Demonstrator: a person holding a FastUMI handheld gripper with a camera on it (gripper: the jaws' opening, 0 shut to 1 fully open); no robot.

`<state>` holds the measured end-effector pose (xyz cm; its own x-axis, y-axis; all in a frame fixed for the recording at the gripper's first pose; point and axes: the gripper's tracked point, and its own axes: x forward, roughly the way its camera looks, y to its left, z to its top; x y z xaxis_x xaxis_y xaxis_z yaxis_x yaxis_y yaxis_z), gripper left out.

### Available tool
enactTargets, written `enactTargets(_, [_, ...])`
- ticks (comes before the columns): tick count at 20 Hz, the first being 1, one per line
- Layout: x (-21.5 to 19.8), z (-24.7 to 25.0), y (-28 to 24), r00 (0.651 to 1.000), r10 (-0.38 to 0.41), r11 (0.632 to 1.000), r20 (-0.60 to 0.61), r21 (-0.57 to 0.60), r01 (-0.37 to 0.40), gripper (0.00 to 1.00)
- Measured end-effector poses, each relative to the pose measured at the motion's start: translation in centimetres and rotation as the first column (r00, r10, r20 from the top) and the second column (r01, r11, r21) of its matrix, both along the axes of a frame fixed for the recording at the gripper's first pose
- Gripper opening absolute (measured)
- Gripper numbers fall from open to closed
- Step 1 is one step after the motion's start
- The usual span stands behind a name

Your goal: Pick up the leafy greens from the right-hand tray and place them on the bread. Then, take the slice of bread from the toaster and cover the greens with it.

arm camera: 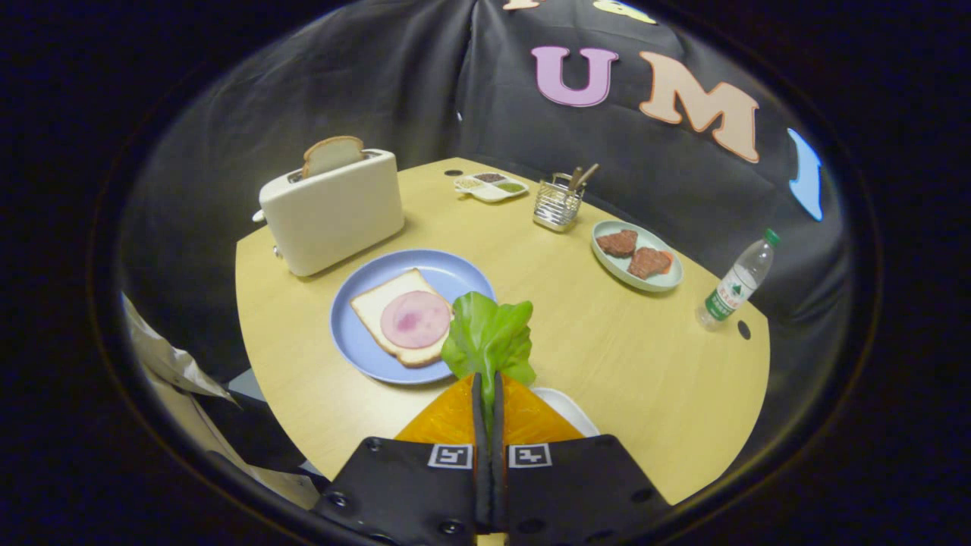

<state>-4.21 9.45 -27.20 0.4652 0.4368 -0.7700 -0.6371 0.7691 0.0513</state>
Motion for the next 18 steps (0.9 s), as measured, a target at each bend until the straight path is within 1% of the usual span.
enactTargets(2, [0.2,0.3,1.5,1.000,0.012,1.000,0.000,0.007,-0.012,0.05])
enactTargets(11, [-0.1,0.2,9.2,0.991,0.134,0.990,-0.022,0.043,-0.133,0.07])
enactTargets(18, [-0.2,-1.2,13.5,0.981,0.189,0.981,-0.055,0.054,-0.186,0.10])
